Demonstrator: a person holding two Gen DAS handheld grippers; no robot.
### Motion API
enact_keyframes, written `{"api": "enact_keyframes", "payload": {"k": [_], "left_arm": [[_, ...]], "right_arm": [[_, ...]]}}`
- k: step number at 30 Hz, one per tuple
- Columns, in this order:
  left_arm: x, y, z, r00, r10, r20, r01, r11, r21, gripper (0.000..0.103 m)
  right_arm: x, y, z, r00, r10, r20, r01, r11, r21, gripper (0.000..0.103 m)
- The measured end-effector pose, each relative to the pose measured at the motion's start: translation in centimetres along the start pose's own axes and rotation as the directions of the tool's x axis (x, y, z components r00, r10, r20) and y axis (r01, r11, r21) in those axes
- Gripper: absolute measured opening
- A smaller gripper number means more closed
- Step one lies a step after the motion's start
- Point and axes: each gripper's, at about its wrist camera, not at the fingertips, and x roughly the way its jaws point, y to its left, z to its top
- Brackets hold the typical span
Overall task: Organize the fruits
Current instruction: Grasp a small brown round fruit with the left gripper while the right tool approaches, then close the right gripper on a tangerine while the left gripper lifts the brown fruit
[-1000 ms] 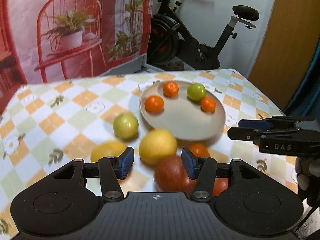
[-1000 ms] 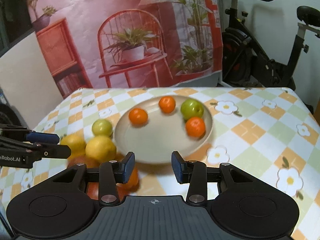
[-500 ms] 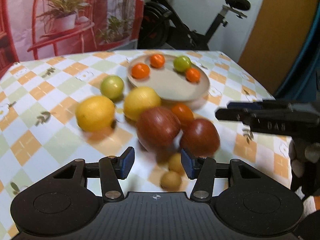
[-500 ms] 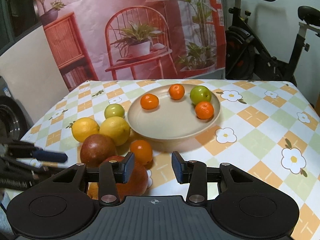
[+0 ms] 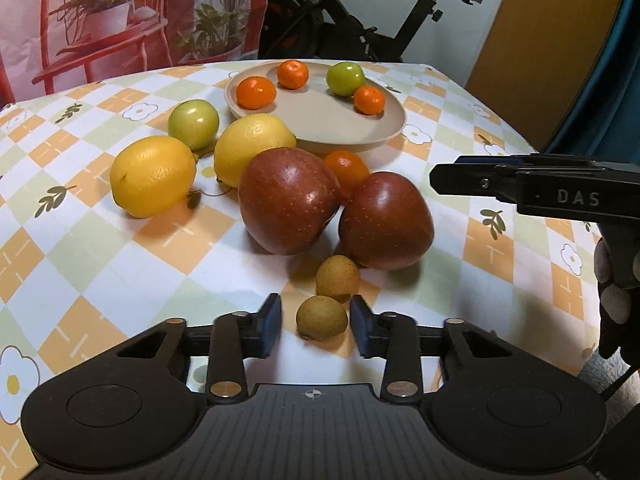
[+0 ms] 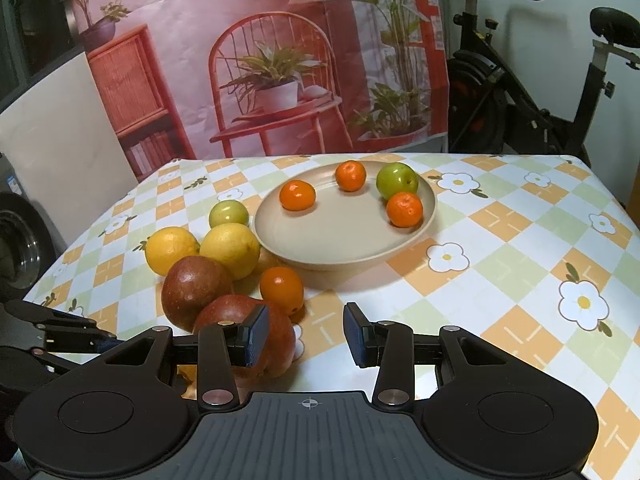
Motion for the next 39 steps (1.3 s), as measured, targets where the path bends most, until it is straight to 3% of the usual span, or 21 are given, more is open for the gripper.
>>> {"api": "enact_keyframes", "payload": {"k": [7, 18, 24, 31, 39], "left_arm": [[-0.2, -0.1, 0.0, 1.0, 0.005, 0.014, -0.005, 1.0, 0.007, 0.029], [-3.3, 2.0, 1.3, 0.992, 0.059, 0.114, -0.055, 0.998, -0.043, 0.029], [-4.6, 3.2, 2.4, 0.984, 0.089, 0.156, -0.078, 0.994, -0.076, 0.029], [-5.5, 5.0, 3.0, 0.977, 0.118, 0.178, -0.097, 0.988, -0.12, 0.029], [-5.6, 5.9, 3.3, 0.975, 0.131, 0.18, -0.106, 0.984, -0.14, 0.029]], "right_arm": [[0.3, -0.3, 0.1, 1.0, 0.001, -0.007, -0.001, 1.0, 0.011, 0.038], [3.5, -1.0, 2.6, 0.999, 0.02, -0.039, -0.019, 0.999, 0.039, 0.038], [6.3, 0.0, 4.1, 0.992, 0.058, -0.109, -0.055, 0.998, 0.03, 0.038], [8.8, 0.9, 4.3, 0.978, 0.049, -0.203, -0.041, 0.998, 0.043, 0.038], [9.8, 0.9, 4.1, 0.97, 0.07, -0.232, -0.055, 0.996, 0.069, 0.033]]}}
